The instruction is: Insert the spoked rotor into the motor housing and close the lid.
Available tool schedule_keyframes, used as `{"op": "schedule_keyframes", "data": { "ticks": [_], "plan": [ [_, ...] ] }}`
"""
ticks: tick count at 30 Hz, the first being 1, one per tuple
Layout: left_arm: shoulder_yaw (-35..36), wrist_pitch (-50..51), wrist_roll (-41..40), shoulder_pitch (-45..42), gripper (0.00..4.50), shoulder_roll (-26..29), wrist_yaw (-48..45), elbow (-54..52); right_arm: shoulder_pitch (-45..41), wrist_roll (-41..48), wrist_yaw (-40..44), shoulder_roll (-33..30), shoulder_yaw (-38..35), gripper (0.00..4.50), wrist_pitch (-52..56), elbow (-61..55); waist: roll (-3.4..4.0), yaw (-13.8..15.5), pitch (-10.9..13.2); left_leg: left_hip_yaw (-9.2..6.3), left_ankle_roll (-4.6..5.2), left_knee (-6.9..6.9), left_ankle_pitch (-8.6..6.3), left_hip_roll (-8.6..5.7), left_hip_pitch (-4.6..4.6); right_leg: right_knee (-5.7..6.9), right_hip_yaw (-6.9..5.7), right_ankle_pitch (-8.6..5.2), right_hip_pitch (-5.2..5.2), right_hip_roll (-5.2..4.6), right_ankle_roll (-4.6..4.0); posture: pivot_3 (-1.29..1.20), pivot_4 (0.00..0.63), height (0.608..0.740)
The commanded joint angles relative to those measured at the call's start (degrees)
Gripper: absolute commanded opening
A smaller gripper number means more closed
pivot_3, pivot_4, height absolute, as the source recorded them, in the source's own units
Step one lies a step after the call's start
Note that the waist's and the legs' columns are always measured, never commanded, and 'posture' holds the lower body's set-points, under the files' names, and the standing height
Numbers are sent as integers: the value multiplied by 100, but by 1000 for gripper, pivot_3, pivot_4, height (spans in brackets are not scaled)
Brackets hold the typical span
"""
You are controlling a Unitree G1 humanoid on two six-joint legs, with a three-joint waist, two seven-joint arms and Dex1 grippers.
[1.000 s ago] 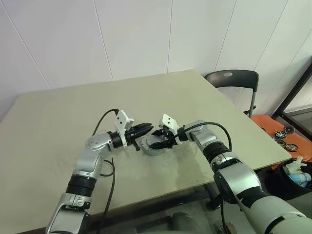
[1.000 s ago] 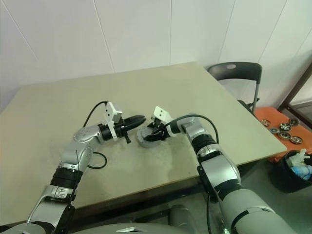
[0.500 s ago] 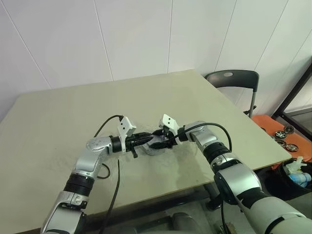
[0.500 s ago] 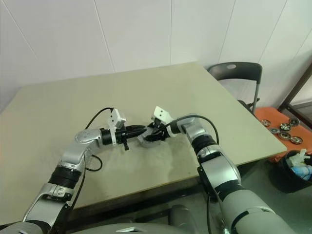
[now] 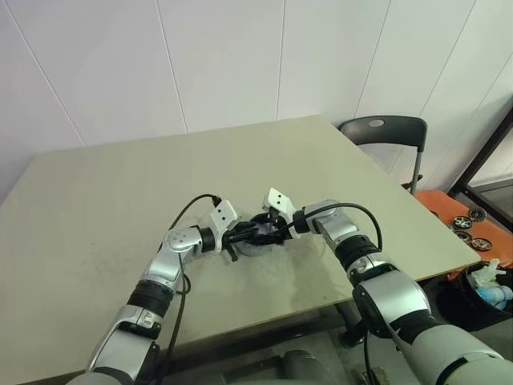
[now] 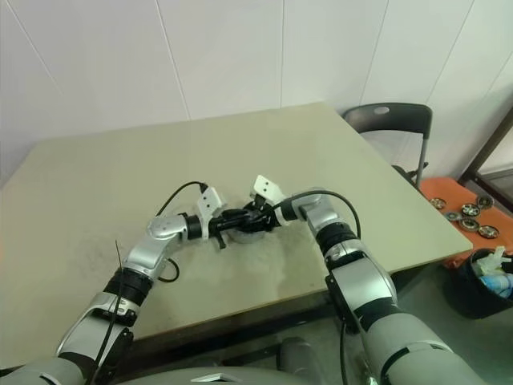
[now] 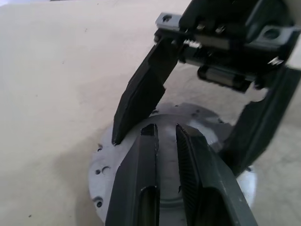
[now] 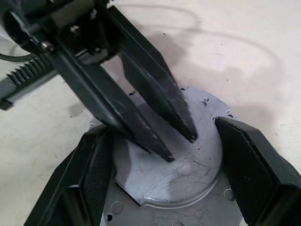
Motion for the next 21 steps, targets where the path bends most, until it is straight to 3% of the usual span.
{"op": "schedule_keyframes", "data": {
  "ticks": [1,21],
  "plan": [
    [-156,-235,290,-96,686,-28,101,200,302,-318,-188,-86,227,3046,368,367,1,0,-1,0,0,0,0,0,2,0,0,0,3,0,0,0,0,740],
    [-259,-192,391,122,686,180,-449,14,272,-289,-175,-124,199,3046,355,341,4,1,-5,-3,0,-2,0,7,4,-2,-1,0,6,-3,0,0,0,740]
  ]
}}
